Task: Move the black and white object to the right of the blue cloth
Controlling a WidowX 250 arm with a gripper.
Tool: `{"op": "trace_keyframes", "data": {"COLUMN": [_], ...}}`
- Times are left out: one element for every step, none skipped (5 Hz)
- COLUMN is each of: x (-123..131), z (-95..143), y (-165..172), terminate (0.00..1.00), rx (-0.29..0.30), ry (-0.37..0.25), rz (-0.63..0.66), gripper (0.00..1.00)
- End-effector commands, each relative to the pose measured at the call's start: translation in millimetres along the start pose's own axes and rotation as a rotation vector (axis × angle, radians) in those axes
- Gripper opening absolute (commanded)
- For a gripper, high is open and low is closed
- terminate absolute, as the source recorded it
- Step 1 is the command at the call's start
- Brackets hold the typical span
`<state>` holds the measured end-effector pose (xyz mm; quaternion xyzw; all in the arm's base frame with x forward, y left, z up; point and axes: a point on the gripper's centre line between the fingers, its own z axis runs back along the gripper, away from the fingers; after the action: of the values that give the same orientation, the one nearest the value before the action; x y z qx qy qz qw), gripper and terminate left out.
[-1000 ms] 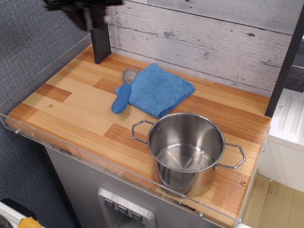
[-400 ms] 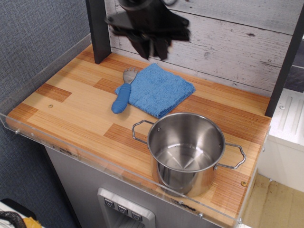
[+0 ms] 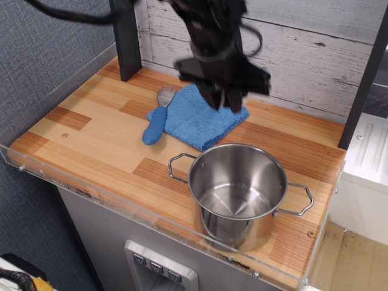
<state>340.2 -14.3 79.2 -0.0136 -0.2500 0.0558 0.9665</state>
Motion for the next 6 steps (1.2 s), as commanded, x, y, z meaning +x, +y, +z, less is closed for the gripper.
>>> {"op": "trace_keyframes", "data": {"x": [-4,-10,-13,-13,-13,-13], "z": [-29,-43,-46,-44,-40,-35], "y": [-10,-14,-14,-12,-10,-7], "terminate": [0.0,0.0,0.0,0.0,0.0,0.0], "rx": [0.003,-0.003,0.006,0.018,0.028,0.032], "ry": [0.01,0.052,0.061,0.063,0.058,0.05], "rz": [-0.041,-0.048,-0.048,-0.046,-0.05,-0.054], "gripper": [0.0,0.0,0.0,1.0,1.0,1.0]}}
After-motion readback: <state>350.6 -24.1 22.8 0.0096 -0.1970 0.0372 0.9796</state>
